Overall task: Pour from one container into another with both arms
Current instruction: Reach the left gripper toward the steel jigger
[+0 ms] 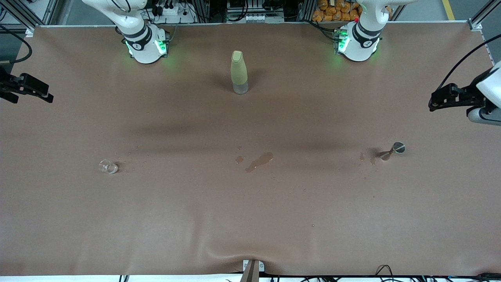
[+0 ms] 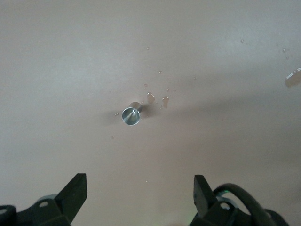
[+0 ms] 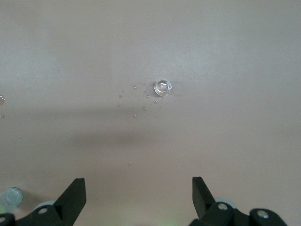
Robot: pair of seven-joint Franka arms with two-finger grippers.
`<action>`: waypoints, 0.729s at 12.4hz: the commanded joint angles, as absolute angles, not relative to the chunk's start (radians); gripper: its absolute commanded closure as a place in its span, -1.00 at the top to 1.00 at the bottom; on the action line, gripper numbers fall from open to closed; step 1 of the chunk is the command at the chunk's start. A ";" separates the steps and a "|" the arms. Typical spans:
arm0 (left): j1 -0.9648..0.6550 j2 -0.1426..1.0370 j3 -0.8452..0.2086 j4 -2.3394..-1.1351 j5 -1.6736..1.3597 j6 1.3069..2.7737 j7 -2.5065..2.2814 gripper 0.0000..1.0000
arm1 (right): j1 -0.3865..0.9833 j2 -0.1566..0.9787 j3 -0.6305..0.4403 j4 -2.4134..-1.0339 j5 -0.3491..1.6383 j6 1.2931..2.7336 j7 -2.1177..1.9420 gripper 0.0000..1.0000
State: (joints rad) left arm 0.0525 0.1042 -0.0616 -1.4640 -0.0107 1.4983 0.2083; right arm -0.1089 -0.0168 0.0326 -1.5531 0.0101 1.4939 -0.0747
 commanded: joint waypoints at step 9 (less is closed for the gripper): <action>0.327 0.296 -0.061 -1.447 -0.334 1.522 0.814 1.00 | -0.118 -0.002 0.034 -1.529 -0.011 1.480 -0.091 1.00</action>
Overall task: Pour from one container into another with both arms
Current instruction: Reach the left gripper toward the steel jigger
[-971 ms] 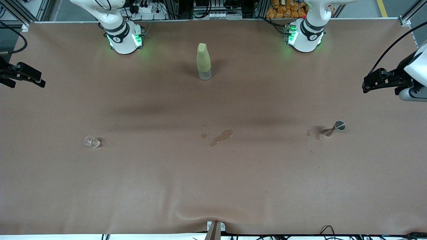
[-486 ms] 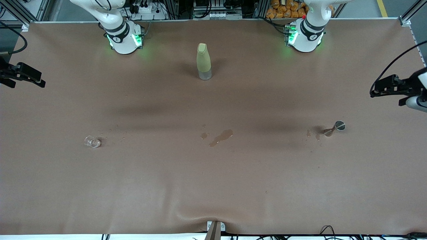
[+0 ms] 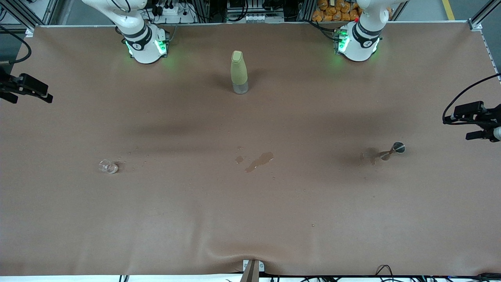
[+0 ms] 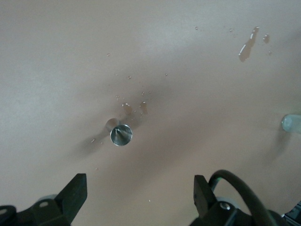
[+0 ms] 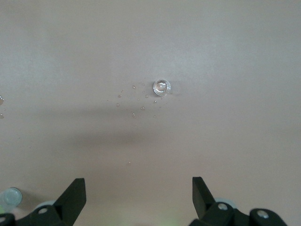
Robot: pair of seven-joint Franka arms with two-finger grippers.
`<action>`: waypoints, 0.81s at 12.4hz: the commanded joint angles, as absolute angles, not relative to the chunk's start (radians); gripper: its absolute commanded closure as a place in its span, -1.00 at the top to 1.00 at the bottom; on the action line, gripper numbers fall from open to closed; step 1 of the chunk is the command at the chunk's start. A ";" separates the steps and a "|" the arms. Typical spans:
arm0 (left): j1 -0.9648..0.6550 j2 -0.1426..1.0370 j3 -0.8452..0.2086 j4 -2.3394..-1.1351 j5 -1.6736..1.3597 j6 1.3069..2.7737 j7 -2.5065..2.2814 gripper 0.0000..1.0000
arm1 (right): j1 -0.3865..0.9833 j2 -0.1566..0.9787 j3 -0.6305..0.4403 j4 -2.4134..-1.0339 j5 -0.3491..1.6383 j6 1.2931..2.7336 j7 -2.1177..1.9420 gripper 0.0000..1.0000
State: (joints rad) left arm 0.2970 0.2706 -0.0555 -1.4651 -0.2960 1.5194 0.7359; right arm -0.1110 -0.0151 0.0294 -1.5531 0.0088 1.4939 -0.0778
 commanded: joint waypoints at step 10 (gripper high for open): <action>0.503 0.458 -0.063 -1.453 -0.563 1.522 1.366 1.00 | -0.185 0.003 0.031 -1.511 -0.014 1.483 -0.498 1.00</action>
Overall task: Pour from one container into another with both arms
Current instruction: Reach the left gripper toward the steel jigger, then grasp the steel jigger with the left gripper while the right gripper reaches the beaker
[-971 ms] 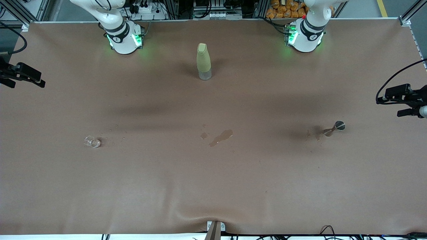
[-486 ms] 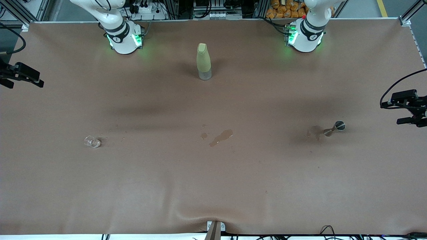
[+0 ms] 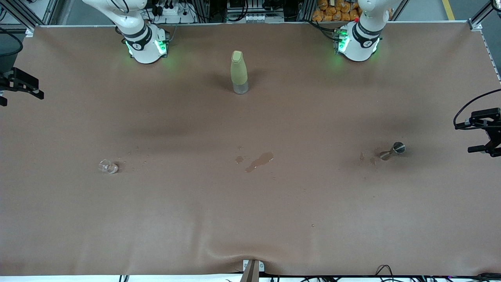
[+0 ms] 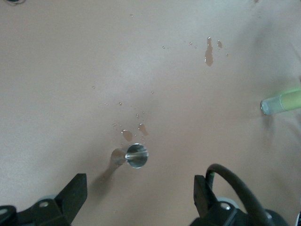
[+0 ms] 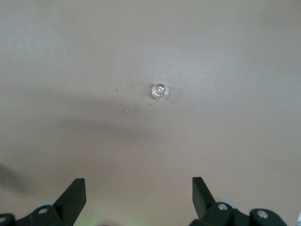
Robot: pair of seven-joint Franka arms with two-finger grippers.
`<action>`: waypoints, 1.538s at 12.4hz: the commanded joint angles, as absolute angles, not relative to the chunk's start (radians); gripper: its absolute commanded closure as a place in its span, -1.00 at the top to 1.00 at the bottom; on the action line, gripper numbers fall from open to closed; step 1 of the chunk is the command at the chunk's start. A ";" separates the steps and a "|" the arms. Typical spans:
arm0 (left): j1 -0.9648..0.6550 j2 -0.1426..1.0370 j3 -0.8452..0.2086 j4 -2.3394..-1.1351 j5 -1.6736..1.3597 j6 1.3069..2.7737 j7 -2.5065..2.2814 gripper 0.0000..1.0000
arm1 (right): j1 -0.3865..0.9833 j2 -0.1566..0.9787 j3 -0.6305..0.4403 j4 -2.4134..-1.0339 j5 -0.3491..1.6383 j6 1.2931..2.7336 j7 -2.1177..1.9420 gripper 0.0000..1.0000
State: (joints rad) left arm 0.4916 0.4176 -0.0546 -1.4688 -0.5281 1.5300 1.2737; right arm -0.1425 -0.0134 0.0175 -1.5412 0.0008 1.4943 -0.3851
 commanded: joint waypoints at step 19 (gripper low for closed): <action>0.618 0.960 -0.086 -1.453 -0.933 1.384 2.100 1.00 | -0.400 0.058 0.031 -1.517 0.023 1.592 -1.948 1.00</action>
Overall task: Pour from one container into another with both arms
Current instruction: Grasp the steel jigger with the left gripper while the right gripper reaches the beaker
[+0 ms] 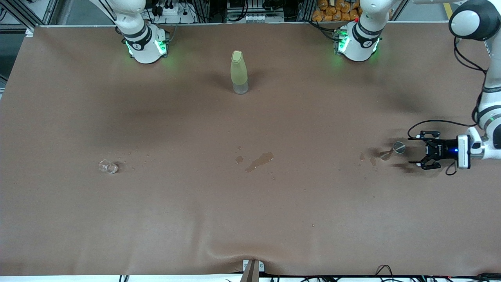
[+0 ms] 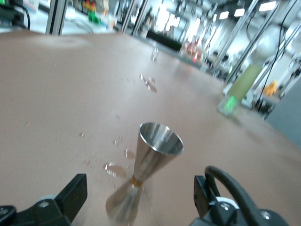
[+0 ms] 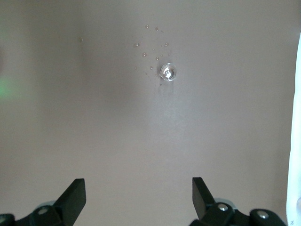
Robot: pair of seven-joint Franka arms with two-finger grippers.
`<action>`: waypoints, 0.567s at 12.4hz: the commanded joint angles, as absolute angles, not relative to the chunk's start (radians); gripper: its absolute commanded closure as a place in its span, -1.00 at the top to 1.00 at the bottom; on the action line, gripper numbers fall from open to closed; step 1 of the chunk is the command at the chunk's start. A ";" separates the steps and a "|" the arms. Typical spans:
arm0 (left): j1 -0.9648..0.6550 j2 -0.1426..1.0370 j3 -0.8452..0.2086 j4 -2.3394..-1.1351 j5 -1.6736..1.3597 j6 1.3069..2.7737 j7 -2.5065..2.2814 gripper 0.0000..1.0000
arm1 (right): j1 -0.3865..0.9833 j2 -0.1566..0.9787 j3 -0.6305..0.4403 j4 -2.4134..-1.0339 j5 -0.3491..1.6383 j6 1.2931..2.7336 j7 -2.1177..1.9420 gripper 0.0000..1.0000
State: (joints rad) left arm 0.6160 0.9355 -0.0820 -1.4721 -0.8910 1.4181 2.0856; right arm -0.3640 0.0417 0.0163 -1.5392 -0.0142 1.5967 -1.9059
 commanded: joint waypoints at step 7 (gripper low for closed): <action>0.603 1.009 -0.095 -1.457 -0.940 1.382 2.227 1.00 | -0.391 0.262 -0.102 -1.529 0.306 1.641 -2.124 1.00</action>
